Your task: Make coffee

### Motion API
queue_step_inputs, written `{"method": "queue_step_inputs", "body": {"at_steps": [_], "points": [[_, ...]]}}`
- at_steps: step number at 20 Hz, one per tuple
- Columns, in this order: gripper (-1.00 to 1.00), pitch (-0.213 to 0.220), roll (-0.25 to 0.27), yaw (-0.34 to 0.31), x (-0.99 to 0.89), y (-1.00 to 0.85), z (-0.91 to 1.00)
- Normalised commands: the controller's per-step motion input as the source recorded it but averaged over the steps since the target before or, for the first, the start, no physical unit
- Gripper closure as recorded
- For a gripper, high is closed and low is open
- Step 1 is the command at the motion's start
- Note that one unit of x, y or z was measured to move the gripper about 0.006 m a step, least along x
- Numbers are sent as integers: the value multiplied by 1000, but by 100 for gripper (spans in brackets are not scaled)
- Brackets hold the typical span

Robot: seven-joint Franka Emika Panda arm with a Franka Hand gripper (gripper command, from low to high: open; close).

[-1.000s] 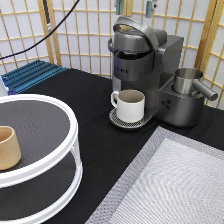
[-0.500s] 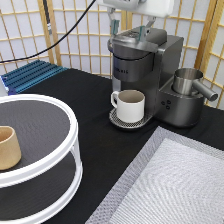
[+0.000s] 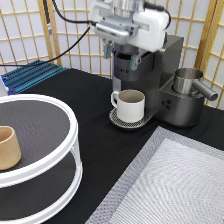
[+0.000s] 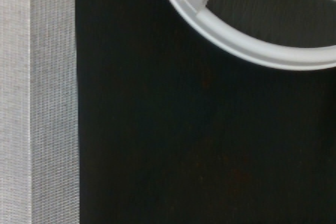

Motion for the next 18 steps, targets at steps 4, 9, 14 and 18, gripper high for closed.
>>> {"method": "queue_step_inputs", "body": {"at_steps": [4, 9, 14, 18], "points": [[-100, 0, 10, 49, -80, -13, 196], [-100, -1, 137, 76, -99, -630, 905], [-100, -36, 106, 21, -343, -283, 1000], [-100, -79, -14, 11, -443, 726, 775]]}}
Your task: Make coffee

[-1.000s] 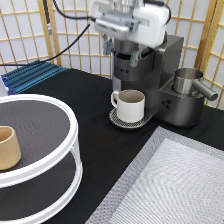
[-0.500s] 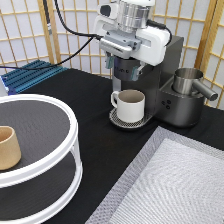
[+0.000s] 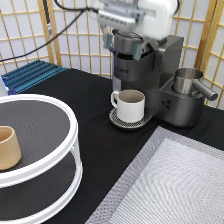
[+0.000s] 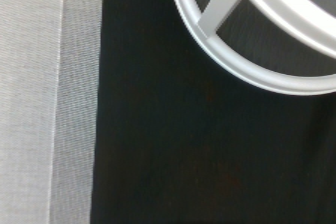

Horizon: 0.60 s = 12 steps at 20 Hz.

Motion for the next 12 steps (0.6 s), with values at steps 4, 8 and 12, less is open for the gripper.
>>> {"method": "queue_step_inputs", "body": {"at_steps": [4, 8, 12], "points": [[-100, -65, -59, 2, -561, 896, 356], [-100, -49, -56, -11, -150, 472, 275], [-100, -4, -43, -20, 216, 127, 6]]}}
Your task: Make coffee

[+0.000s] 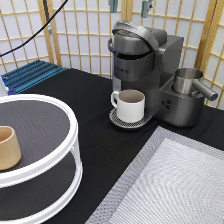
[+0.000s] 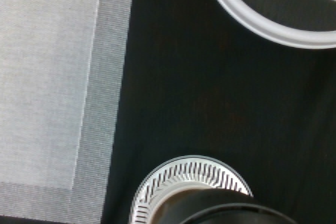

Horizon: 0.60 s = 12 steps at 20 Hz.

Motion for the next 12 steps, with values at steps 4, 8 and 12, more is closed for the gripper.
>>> {"method": "queue_step_inputs", "body": {"at_steps": [4, 8, 12], "points": [[-100, 0, -9, -61, 75, -79, -412], [-100, 5, -57, -46, -246, 76, -730], [-100, 14, -60, -18, -198, 112, -686]]}}
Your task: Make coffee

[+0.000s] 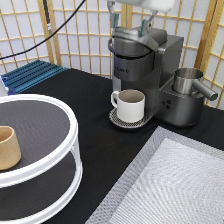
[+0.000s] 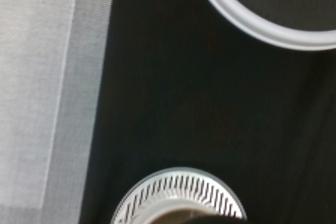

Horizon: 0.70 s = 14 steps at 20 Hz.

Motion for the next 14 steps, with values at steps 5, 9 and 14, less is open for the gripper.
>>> {"method": "queue_step_inputs", "body": {"at_steps": [5, 9, 14], "points": [[-100, 21, -74, -7, 3, 90, -987], [-100, 11, -126, 0, 98, 495, -1000], [-100, -20, -169, 30, 7, 706, -983]]}}
